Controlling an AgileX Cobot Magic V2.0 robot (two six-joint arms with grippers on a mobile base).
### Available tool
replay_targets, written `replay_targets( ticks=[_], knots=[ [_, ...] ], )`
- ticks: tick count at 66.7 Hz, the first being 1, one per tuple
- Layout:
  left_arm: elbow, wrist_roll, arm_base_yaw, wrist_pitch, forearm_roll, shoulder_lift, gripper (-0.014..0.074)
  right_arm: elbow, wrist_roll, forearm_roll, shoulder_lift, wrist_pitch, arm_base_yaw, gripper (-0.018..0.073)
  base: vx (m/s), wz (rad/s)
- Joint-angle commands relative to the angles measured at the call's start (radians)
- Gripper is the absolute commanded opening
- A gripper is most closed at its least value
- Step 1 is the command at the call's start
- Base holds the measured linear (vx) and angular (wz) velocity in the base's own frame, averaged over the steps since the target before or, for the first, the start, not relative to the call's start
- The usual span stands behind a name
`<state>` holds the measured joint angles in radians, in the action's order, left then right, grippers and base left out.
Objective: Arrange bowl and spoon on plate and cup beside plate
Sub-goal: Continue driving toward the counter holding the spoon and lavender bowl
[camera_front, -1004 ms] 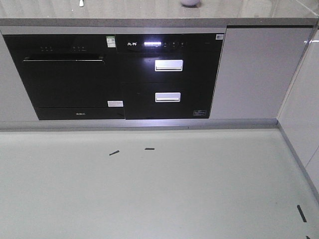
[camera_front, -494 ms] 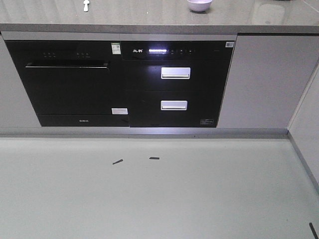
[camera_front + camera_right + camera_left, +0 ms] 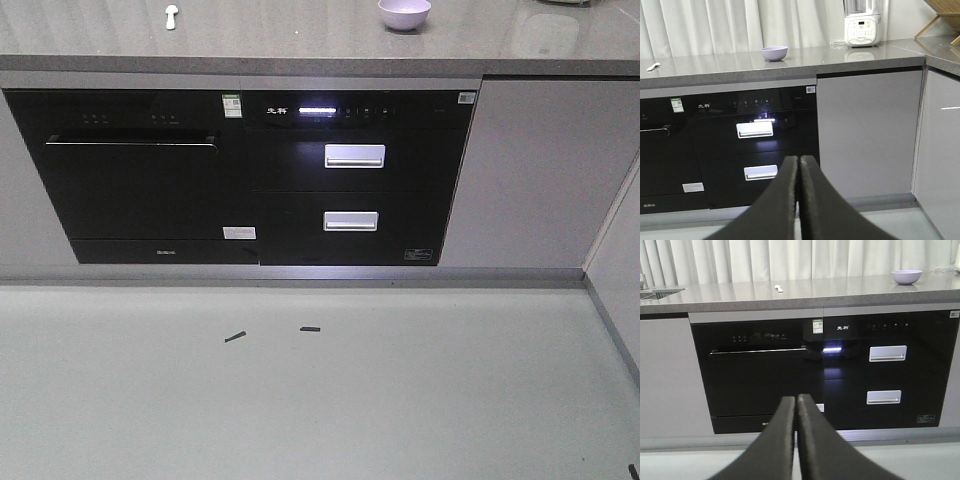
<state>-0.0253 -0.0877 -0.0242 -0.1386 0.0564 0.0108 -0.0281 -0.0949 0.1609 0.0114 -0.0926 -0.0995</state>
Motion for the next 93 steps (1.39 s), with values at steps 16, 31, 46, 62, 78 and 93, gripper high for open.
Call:
replay_targets(
  ticks=[16,31,46,62,78,93],
  knots=[
    [0.008,-0.011,0.001,0.074,-0.001,0.004,-0.0006,-0.005,-0.008,0.000,0.011,0.070,-0.007,-0.0006,0.05,-0.01],
    [0.008,-0.011,0.001,0.074,-0.001,0.004,-0.0006,-0.005,-0.008,0.000,0.011,0.070,-0.007,-0.0006,0.06,-0.01],
    [0.008,-0.011,0.001,0.074,-0.001,0.004,-0.0006,-0.005,-0.008,0.000,0.011,0.070,-0.007,-0.0006,0.07,-0.01],
    [0.008,-0.011,0.001,0.074,-0.001,0.004,-0.0006,-0.005,-0.008,0.000,0.011,0.070,-0.007,-0.0006,0.10,-0.02],
    [0.008,-0.011,0.001,0.074,-0.001,0.004,-0.0006,-0.005,-0.008,0.000,0.011,0.070,-0.007,-0.0006,0.11,-0.01],
    [0.008,-0.011,0.001,0.074,-0.001,0.004,-0.0006,-0.005,-0.008,0.000,0.011,0.070,-0.007,-0.0006,0.12,0.00]
  ],
)
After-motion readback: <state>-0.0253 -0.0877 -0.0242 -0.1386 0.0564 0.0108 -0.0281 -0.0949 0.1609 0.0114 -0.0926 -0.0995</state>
